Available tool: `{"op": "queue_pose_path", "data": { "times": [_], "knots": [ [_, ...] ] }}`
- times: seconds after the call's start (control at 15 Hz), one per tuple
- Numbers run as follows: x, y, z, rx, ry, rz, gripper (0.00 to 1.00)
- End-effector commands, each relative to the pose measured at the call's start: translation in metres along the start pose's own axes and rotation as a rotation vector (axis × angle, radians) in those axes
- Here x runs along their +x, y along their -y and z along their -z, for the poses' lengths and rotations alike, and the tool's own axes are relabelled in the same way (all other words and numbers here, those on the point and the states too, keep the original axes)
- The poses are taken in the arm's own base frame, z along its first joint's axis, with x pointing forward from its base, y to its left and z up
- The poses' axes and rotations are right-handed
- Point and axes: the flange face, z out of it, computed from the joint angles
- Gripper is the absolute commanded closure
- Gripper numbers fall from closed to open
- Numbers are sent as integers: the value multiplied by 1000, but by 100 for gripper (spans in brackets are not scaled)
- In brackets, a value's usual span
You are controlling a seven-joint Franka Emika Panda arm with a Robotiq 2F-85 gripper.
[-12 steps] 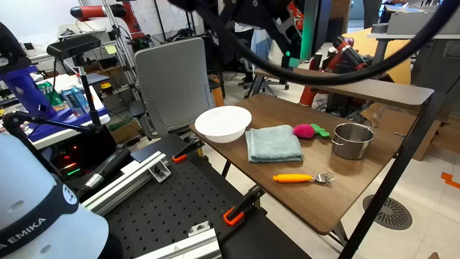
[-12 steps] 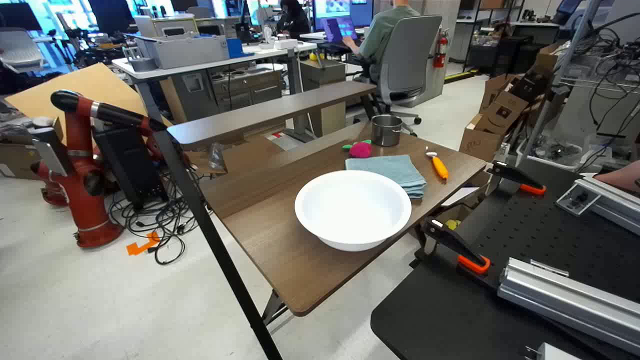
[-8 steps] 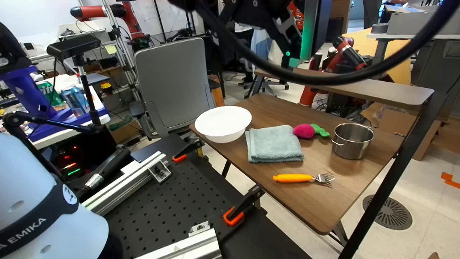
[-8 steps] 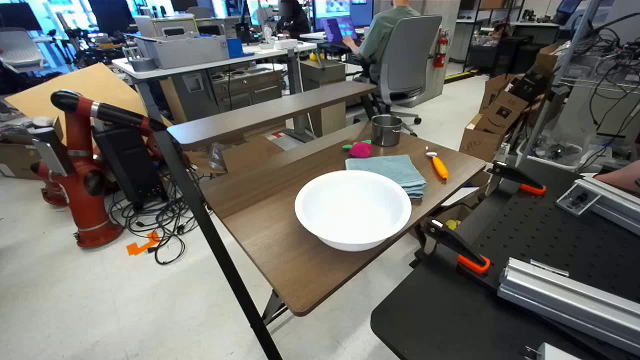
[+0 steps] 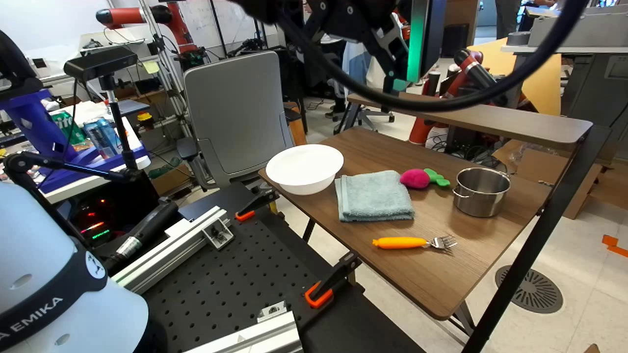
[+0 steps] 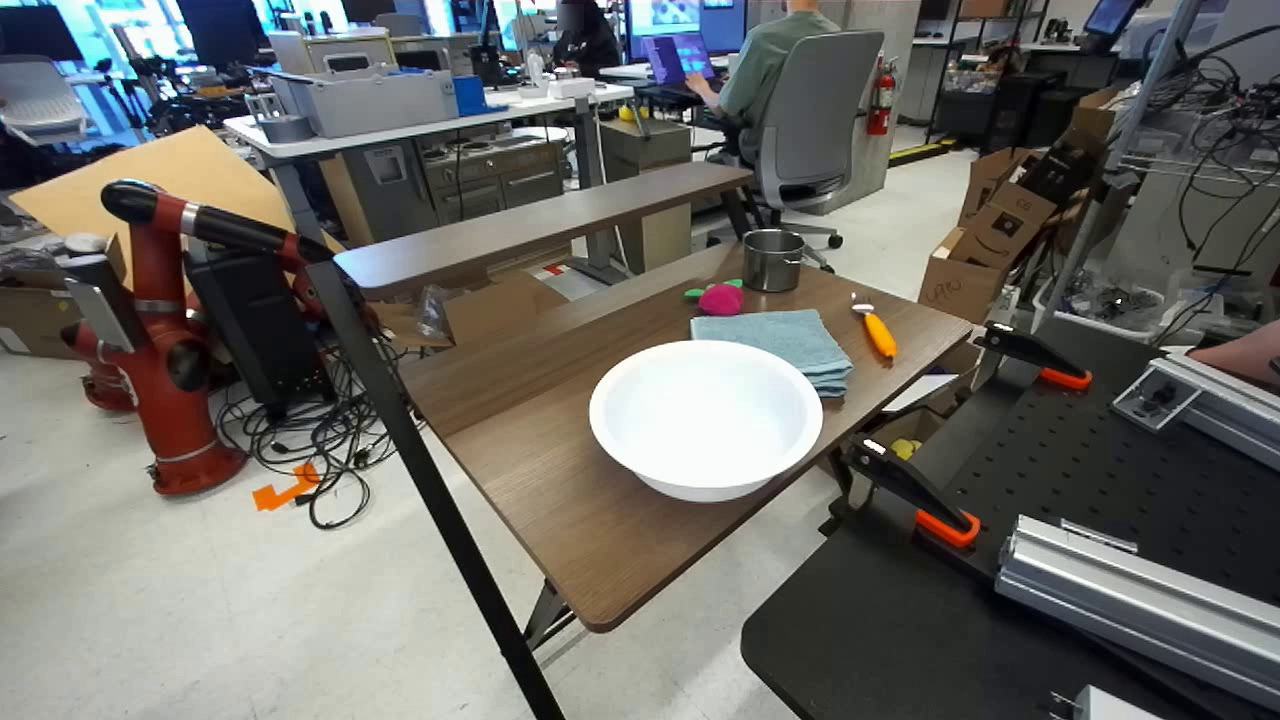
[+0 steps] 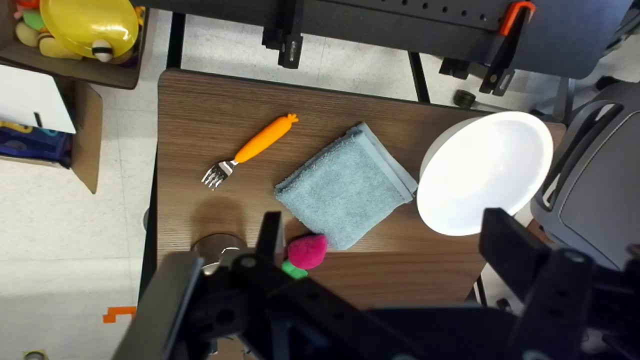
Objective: Slide the cloth to the top left of the desk
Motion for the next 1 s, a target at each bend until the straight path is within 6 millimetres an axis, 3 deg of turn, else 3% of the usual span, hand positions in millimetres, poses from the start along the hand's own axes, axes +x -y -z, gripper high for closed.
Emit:
{"op": "queue_pose_path", "data": {
  "times": [0.0, 0.53, 0.93],
  "knots": [
    [26, 0, -21, -15, 14, -22, 0],
    [91, 0, -83, 32, 117, -13, 0],
    [150, -6, -144, 30, 210, -34, 0]
  ]
}}
